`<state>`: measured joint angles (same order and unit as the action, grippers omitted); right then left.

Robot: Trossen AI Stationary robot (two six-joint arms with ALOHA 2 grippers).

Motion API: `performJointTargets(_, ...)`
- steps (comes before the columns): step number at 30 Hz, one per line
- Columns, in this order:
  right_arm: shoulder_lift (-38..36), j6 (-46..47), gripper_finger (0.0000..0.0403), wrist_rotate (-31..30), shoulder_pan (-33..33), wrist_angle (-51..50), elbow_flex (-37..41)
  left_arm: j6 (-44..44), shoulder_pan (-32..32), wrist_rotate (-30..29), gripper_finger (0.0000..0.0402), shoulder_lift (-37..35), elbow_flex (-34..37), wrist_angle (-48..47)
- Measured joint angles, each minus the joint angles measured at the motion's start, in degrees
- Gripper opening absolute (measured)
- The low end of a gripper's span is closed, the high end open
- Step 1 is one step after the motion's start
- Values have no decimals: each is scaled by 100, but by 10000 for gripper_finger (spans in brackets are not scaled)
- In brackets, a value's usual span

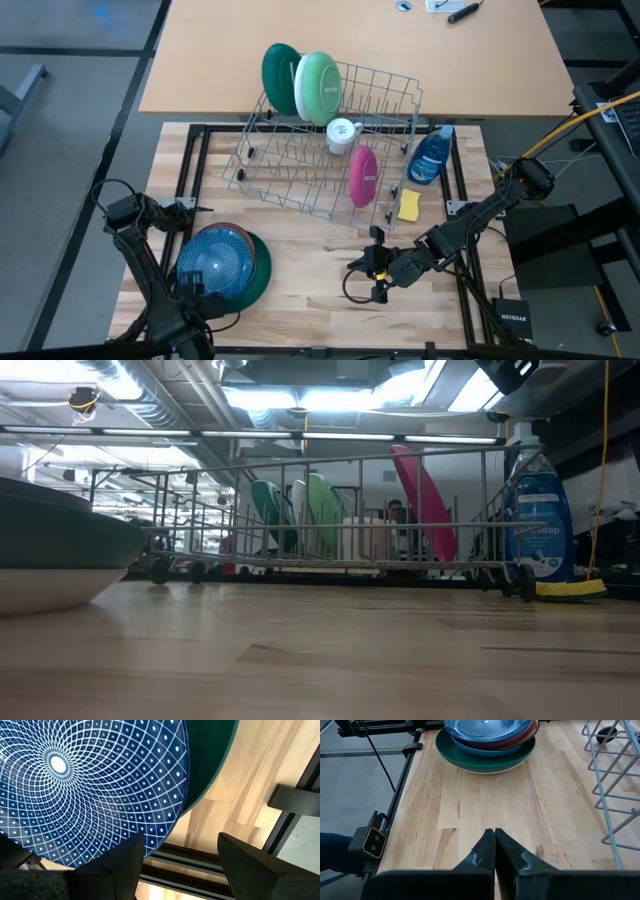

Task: Sort dishes
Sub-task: Put the blue patterned plate in the dish rack

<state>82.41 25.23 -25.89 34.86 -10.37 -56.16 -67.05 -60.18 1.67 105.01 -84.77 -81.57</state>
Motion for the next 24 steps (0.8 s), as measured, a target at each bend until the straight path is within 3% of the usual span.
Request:
performJointTargets(11,-2,-2,1,0,1,-2,0,565,-49,-106,239,665,0,-111)
performJointTargets(16,-2,-1,1,0,0,-1,0,315,-49,-107,239,929,0,-835)
performJointTargets(24,-2,-2,1,-44,-1,-2,0,302,-49,-129,222,960,2,-813)
